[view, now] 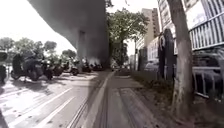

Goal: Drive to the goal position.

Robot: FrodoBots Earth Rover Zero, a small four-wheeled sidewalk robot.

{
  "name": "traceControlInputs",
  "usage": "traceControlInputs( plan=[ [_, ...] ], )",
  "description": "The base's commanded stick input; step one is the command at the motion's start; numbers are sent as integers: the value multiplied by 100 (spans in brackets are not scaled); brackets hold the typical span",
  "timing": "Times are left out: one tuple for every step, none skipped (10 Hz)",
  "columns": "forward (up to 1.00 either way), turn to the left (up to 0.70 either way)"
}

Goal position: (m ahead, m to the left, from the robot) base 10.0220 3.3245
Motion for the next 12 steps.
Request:
traceControlInputs(
  plan=[
    [45, 0],
    [45, 0],
    [45, 0],
    [45, 0],
    [45, 0],
    [45, 0],
    [45, 0],
    [45, 0],
    [45, 0],
    [45, 0],
    [45, 0],
    [45, 0]
  ],
)
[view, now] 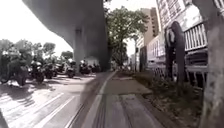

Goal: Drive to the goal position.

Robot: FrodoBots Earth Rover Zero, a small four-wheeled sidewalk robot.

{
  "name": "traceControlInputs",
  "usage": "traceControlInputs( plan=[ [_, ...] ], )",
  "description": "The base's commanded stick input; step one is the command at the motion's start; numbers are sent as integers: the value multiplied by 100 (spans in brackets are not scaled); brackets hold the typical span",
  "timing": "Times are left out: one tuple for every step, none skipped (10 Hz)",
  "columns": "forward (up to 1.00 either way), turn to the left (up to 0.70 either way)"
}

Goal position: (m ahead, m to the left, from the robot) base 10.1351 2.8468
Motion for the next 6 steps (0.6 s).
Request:
traceControlInputs(
  plan=[
    [45, 0],
    [45, 0],
    [45, 0],
    [45, 0],
    [45, 0],
    [45, 0]
  ],
)
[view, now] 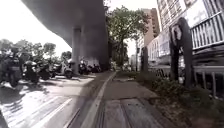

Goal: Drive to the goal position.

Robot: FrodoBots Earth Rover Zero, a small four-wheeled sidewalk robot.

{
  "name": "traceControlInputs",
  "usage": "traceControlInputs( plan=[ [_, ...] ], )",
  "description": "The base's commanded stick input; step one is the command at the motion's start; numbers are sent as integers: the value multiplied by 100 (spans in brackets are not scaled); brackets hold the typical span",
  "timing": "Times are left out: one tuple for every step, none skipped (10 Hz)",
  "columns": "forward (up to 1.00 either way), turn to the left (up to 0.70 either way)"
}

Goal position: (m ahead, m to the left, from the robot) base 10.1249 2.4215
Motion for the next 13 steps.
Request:
traceControlInputs(
  plan=[
    [45, 0],
    [45, 0],
    [45, 0],
    [45, 0],
    [45, 0],
    [45, 0],
    [45, 0],
    [45, 15],
    [45, 26],
    [45, 27],
    [45, 27],
    [45, 27],
    [45, 27]
  ],
)
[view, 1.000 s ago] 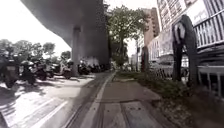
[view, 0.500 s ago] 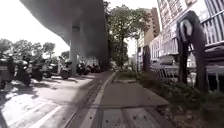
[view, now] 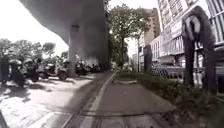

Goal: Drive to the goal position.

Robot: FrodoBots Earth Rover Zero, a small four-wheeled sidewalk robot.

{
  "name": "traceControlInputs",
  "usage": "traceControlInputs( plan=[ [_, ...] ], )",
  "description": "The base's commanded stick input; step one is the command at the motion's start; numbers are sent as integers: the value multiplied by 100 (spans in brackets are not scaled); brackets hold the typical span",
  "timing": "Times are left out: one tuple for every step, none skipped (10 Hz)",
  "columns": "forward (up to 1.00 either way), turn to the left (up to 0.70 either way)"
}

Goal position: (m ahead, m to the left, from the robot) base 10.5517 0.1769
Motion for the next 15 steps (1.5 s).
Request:
traceControlInputs(
  plan=[
    [45, 27],
    [45, 27],
    [45, 18],
    [45, 0],
    [45, 0],
    [45, 0],
    [45, 0],
    [45, 0],
    [45, 0],
    [45, 0],
    [45, 0],
    [45, 0],
    [45, 0],
    [45, 0],
    [45, 0]
  ],
)
